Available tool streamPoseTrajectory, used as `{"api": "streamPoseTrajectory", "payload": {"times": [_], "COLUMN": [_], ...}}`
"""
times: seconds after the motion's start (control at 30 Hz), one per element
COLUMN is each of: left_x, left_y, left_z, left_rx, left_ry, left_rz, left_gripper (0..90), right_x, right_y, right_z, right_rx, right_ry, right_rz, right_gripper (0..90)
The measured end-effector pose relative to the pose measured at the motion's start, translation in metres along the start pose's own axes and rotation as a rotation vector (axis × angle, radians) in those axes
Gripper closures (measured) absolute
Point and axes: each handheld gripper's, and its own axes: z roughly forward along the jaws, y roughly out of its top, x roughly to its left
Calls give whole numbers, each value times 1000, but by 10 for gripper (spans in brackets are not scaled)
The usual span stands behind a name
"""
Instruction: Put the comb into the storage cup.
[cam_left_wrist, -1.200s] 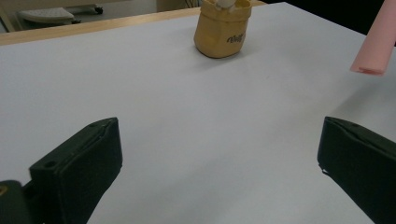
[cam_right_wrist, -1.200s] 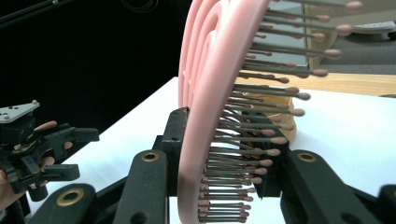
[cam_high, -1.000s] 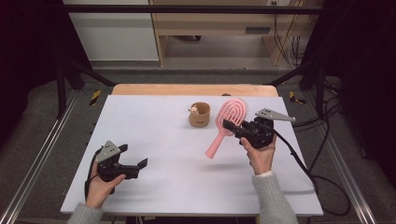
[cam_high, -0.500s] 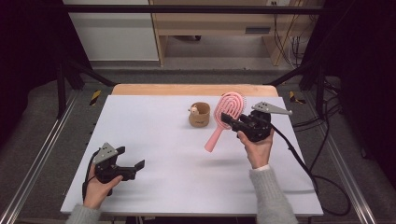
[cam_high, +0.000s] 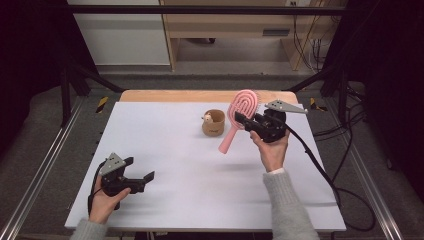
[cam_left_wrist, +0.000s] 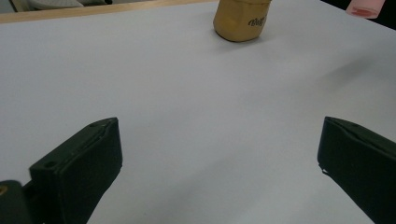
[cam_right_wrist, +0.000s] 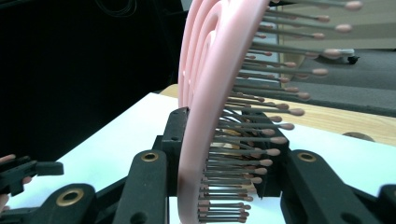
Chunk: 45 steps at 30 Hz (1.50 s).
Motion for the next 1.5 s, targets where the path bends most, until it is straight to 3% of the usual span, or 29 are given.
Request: {"api": "streamPoseTrajectory", "payload": {"times": [1.5], "left_x": [1], "left_y": [-2], "left_z": [2], "left_rx": [5], "left_ry": [-12], "left_rz": [4], "left_gripper": [0], "right_x": [-12], "right_y": [32], "right_z": [36], "right_rx": [-33], "right_ry": [-118], "right_rz": [-6], "right_gripper": [640]}}
